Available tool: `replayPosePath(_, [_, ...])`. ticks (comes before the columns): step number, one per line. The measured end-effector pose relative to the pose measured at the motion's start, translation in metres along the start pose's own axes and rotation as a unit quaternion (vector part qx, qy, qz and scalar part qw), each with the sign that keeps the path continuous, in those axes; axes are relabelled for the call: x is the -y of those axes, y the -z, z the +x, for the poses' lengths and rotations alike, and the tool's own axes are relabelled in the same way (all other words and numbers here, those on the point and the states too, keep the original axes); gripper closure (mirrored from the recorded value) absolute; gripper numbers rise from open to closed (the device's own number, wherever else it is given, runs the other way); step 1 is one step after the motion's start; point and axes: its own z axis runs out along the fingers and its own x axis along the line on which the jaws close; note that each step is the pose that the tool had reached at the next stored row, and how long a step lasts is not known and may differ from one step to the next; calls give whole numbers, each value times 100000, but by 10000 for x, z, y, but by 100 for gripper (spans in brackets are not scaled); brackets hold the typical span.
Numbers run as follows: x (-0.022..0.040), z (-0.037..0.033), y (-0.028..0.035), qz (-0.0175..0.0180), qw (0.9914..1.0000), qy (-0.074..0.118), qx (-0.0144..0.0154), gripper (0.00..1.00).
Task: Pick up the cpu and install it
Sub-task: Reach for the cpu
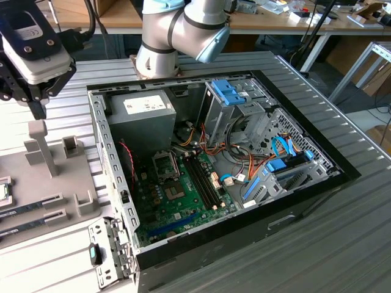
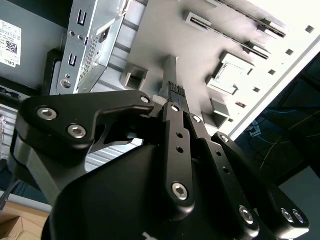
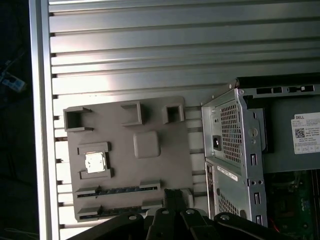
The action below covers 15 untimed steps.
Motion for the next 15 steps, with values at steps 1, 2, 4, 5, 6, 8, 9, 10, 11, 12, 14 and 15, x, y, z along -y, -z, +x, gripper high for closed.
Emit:
replayPosePath(1, [0,2,0,-2,100000,-1,1,89])
replayPosePath(2, [0,4,-1,-2,100000,0,1,89])
replayPosePath(4, [1,8,-1,0,100000,0,1,89])
replayPosePath(5, [1,10,-1,2,100000,-1,-4,89])
replayPosePath(6, [1,16,-2,1,100000,-1,0,89])
replayPosePath(8, [2,23,-3,1,100000,-1,-2,89])
replayPosePath(9, [2,26,-3,0,100000,-1,-1,89])
replayPosePath(10, [3,32,-4,0,100000,0,-1,89])
replayPosePath(11, [3,34,-4,2,100000,-1,0,89])
replayPosePath(12, [3,36,-4,3,100000,-1,-1,89])
replayPosePath(14, [4,45,-6,0,100000,-2,1,89])
replayPosePath(15, [4,47,-6,1,100000,0,0,89])
